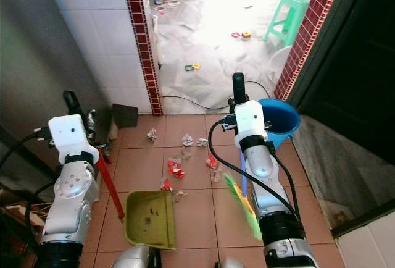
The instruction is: Sweep floor
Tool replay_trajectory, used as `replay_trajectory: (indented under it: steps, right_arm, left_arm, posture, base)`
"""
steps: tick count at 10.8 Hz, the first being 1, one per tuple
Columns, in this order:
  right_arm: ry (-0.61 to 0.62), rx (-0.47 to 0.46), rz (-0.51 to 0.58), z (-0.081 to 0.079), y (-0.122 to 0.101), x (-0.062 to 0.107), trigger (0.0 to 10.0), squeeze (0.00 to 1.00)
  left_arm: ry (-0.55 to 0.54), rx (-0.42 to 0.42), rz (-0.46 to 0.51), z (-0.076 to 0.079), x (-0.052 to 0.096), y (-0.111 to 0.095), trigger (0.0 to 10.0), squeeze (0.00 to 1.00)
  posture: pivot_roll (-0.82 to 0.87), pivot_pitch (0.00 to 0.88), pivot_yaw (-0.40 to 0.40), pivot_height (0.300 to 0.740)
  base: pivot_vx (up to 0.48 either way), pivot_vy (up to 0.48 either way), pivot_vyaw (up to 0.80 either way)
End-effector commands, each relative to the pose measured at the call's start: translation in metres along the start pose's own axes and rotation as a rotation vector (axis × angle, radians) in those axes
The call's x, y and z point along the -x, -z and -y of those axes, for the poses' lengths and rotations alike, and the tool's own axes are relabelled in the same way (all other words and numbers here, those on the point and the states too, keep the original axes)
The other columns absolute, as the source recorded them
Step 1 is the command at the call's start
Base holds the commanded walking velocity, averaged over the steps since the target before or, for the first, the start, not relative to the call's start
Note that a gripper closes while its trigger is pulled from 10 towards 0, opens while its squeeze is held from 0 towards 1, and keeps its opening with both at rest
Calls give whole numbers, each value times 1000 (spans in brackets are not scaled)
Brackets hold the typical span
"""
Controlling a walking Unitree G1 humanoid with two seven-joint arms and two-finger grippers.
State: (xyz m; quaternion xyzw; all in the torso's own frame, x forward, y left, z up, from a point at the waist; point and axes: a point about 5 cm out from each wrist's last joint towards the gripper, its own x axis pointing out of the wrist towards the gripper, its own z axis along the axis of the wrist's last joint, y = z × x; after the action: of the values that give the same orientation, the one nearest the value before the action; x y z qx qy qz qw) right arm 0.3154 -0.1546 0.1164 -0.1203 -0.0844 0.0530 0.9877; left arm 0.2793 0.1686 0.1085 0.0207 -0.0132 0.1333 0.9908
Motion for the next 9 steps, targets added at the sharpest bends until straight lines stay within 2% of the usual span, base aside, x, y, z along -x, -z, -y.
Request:
replay_trajectory:
  steps: [1,5,7,9]
  right_arm:
    - [10,23,85,4,-18,-7,10000,0]
    - [39,50,108,11,-22,-7,10000,0]
    - [24,79,132,8,-25,-6,10000,0]
    - [16,67,130,5,-24,-5,10000,0]
  left_arm:
    - [10,10,60,2,-1,-10,10000,0]
    - [21,18,57,4,-2,-9,10000,0]
    - [23,21,61,4,-2,-10,10000,0]
    - [26,23,57,6,-1,-9,10000,0]
  posture:
    - [-70,0,25,740]
    - [-73,0,32,740]
    - [-69,0,30,740]
    - [-67,0,29,740]
  base:
    - [296,0,0]
    - [333,0,0]
    - [414,242,0]
    - [414,122,0]
